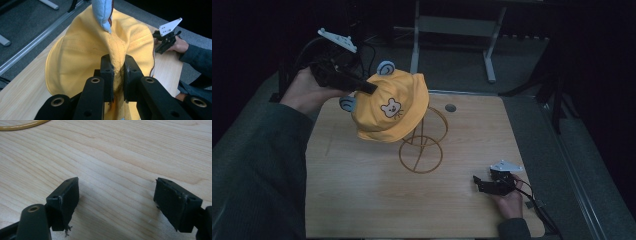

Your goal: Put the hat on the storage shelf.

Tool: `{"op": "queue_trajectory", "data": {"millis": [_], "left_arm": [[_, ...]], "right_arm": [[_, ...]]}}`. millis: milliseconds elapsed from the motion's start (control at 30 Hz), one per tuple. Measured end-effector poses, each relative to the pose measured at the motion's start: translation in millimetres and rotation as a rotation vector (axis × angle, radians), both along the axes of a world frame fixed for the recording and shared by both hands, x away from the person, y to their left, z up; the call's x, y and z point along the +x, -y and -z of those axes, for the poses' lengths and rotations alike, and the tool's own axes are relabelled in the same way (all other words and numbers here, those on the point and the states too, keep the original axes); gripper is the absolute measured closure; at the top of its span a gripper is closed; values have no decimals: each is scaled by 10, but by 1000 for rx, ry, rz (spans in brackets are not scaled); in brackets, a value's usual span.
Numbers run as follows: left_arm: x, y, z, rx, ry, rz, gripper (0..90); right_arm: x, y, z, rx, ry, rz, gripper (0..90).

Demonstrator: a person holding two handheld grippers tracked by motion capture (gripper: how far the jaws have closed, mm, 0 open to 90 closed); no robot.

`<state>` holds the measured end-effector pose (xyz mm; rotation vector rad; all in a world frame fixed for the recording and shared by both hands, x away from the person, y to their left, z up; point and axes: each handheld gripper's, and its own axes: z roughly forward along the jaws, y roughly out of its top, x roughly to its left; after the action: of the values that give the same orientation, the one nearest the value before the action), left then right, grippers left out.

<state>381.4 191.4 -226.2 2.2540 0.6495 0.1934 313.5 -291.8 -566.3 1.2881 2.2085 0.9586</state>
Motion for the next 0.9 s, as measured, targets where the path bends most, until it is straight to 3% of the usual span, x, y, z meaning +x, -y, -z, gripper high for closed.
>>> {"op": "queue_trajectory", "data": {"millis": [167,267,567,900], "left_arm": [[14,41,-9,-8,-7,1,806],[41,119,1,15,-24,5,806],[68,252,5,20,-33,23,805],[120,433,21,69,-37,24,802]], "right_arm": [[-1,0,0,0,0,0,204],[-2,-1,-1,0,-1,-1,204],[-6,-2,0,0,1,-4,204],[-7,-1,0,0,1,-6,204]]}}
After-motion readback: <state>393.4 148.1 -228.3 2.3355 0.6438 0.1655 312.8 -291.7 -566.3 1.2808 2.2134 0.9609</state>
